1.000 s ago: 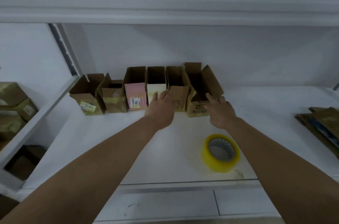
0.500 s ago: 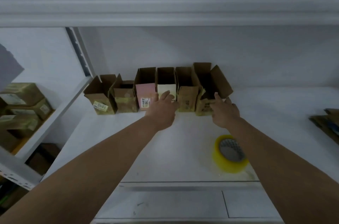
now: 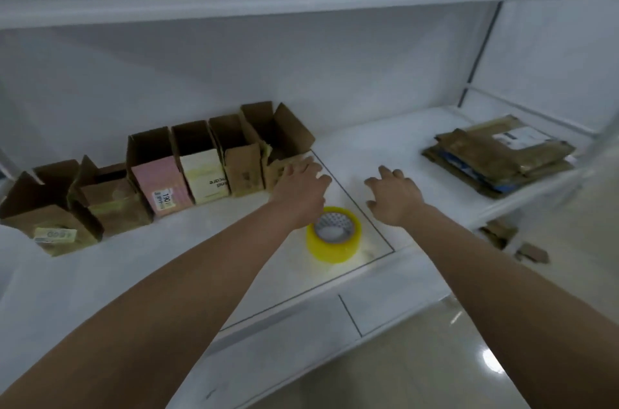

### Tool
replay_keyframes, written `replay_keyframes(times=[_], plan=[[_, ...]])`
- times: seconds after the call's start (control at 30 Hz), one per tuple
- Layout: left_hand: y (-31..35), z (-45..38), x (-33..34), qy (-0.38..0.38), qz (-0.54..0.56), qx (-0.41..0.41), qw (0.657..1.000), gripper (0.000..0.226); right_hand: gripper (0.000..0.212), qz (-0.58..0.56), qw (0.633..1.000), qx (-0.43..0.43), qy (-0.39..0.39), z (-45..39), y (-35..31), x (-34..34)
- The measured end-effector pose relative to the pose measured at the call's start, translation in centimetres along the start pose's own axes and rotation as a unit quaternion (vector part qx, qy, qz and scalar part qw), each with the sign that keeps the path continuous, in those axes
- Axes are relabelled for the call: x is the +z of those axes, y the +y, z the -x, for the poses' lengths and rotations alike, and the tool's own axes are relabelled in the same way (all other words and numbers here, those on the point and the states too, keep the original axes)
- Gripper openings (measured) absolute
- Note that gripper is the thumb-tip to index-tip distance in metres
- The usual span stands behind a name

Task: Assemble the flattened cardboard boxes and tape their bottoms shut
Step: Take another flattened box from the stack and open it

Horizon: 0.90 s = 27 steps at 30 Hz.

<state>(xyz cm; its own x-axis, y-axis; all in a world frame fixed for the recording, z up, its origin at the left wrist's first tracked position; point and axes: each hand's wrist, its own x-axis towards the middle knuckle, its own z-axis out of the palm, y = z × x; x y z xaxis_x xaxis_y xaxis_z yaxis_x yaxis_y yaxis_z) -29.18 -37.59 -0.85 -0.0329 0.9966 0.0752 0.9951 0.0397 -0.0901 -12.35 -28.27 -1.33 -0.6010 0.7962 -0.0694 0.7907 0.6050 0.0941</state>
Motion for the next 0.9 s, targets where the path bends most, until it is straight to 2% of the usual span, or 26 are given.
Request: replay_keyframes(times=[0.4, 0.57, 0.8, 0.9], plan=[[12.7, -9.2, -3.9, 0.064, 0.015, 0.185, 0.981, 0.047, 0.051, -0.032, 0.989, 0.14, -0.018, 3.8, 13.5, 1.1], [17.1, -14.5, -4.0, 0.06, 0.012, 0.185, 0.981, 0.043, 0.052, -0.047, 0.988, 0.145, -0.017, 2.3, 19.7, 2.3], [25.7, -22.4, -1.0, 0.015, 0.05, 0.178, 0.983, 0.041, 0.049, -0.098, 0.984, 0.15, -0.003, 0.5, 29.6, 4.5], [28.1, -25.3, -0.3, -0.01, 0.075, 0.156, 0.985, 0.045, 0.055, -0.124, 0.978, 0.168, -0.001, -0.1, 33.9, 5.6]])
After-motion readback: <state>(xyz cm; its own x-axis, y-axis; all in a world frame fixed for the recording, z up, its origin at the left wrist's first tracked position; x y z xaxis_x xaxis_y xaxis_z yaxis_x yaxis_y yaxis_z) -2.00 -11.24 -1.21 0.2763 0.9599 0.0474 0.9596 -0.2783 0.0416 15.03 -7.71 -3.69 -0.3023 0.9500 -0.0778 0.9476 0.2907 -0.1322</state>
